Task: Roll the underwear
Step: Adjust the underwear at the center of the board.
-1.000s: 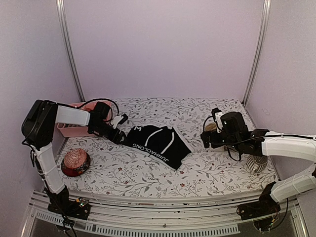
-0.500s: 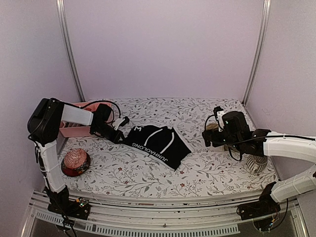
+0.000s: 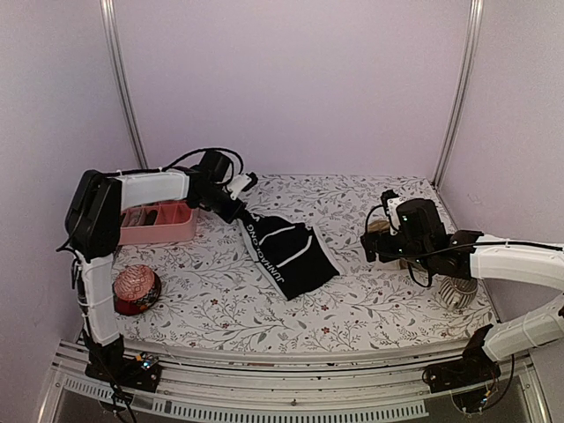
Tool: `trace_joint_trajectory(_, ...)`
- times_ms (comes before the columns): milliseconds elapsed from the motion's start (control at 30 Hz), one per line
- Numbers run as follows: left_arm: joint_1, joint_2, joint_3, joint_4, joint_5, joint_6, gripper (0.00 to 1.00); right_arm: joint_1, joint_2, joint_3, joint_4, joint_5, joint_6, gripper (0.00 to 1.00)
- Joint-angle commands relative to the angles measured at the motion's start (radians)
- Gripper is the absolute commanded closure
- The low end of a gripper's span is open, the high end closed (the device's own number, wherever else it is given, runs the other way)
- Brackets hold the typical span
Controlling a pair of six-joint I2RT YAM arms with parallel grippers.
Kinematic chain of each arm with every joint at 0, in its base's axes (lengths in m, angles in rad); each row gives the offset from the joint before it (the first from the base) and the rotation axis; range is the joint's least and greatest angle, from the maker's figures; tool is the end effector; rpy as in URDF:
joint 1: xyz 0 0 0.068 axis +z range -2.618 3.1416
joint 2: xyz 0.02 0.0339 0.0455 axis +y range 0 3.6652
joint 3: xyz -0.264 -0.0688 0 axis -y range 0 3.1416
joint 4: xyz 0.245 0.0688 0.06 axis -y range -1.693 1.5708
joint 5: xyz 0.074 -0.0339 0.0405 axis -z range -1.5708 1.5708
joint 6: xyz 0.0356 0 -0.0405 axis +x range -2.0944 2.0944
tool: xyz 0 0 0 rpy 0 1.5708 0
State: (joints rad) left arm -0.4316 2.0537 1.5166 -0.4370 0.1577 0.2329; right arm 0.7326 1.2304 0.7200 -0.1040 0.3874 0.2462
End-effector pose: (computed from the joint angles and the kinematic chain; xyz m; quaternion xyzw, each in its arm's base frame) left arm 0.4020 -0.1913 0.1832 0.3327 0.8932 -0.1040 0.2841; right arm 0.2040 0.1655 0.2334 -0.1238 0.8669 0.0614 0.4789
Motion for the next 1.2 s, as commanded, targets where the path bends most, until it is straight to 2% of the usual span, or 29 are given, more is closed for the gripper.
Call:
trace_joint_trajectory(0,-0.145,-0.018,0.098,-0.042,-0.166,0.165,1.0,-0.001,-0.005,-0.017,0.022,0.004,-0.028,0.01)
trace_joint_trajectory(100,-0.257,-0.13,-0.009,0.012,-0.19,0.329,1.0,-0.001,-0.021,-0.033,0.055,-0.049,-0.058,0.01)
trace_joint_trajectory(233,-0.383,-0.379,-0.323,0.161,-0.138,0.559,1.0,0.002,-0.085,-0.07,0.113,-0.134,-0.1,0.01)
trace_joint_trajectory(300,-0.421,-0.489,-0.465,0.213,-0.114,0.629,1.0,0.006,-0.128,-0.095,0.138,-0.161,-0.114,0.01)
trace_joint_trajectory(433,-0.441,-0.629,-0.67,0.288,-0.083,0.682,1.0,0.017,-0.196,-0.139,0.213,-0.255,-0.157,0.01)
trace_joint_trajectory(567,-0.441,-0.665,-0.753,0.336,-0.077,0.684,1.0,0.038,-0.169,-0.139,0.251,-0.33,-0.22,0.01)
trace_joint_trajectory(700,-0.44,-0.678,-0.775,0.248,0.036,0.68,1.0,0.069,-0.078,-0.097,0.27,-0.392,-0.302,0.01)
trace_joint_trajectory(800,-0.443,-0.709,-0.838,0.241,0.099,0.715,1.0,0.078,0.036,0.013,0.194,-0.421,-0.319,0.01)
trace_joint_trajectory(967,-0.451,-0.697,-0.922,0.351,0.066,0.67,1.0,0.08,0.272,0.275,0.022,-0.454,-0.312,0.01)
trace_joint_trajectory(1167,-0.48,-0.616,-0.93,0.456,0.001,0.572,0.99,0.083,0.617,0.623,-0.14,-0.542,-0.311,0.01)
